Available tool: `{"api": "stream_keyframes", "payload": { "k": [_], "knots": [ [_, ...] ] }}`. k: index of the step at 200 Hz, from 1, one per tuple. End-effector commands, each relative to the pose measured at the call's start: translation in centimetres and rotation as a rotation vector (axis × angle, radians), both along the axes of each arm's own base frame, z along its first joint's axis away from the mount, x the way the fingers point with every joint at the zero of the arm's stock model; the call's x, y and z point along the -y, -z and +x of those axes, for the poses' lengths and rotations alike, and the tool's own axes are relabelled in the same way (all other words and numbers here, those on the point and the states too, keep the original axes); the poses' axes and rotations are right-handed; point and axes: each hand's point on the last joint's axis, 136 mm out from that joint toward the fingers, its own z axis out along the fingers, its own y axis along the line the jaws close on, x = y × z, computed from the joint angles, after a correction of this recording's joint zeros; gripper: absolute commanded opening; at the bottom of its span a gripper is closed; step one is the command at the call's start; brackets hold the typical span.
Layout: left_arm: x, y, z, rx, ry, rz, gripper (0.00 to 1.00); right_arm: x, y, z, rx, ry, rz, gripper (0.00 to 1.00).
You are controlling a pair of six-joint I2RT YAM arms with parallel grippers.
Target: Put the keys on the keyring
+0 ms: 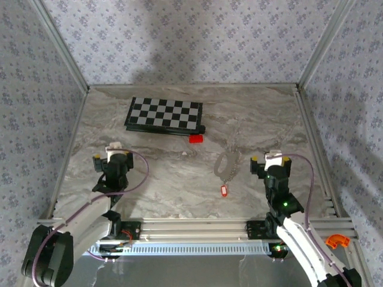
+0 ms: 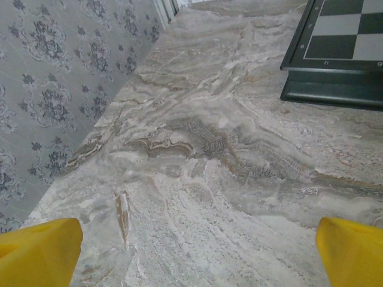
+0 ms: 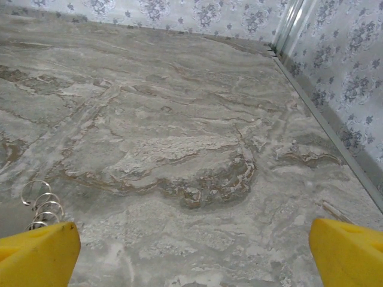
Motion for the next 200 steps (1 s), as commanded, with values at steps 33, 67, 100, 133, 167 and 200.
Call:
{"api": "stream_keyframes", "payload": {
  "k": [33,67,100,133,167,200],
  "knots": [
    [-1.4,-1.4,2.3,0.083,-0.061,-0.064,0.99,0.6,-0.1,1.7,0.031,0.032,-0.003,1.0],
    [-2.0,-1.4,3.5,0.088,-0.085,-0.057,1.0,0.5,0.2,3.0,0.008,0.017,0.002,1.0],
    [-2.2,-1.2,5.2,0.088,-0.088,-0.066,0.99,1.0,0.2,4.2,0.026,0.026,0.012,1.0],
    [-1.7,-1.3,6.8,0.114,-0.059,-0.065,1.0,0.9,0.5,5.6,0.015,0.017,0.021,1.0],
    [-1.6,-1.3,8.0,0.112,-0.058,-0.055,1.0,1.1,0.4,7.1,0.034,0.026,0.021,1.0],
    [-1.8,-1.0,8.8,0.088,-0.053,-0.037,1.0,1.3,0.6,8.7,0.042,0.032,0.019,1.0]
  ]
}}
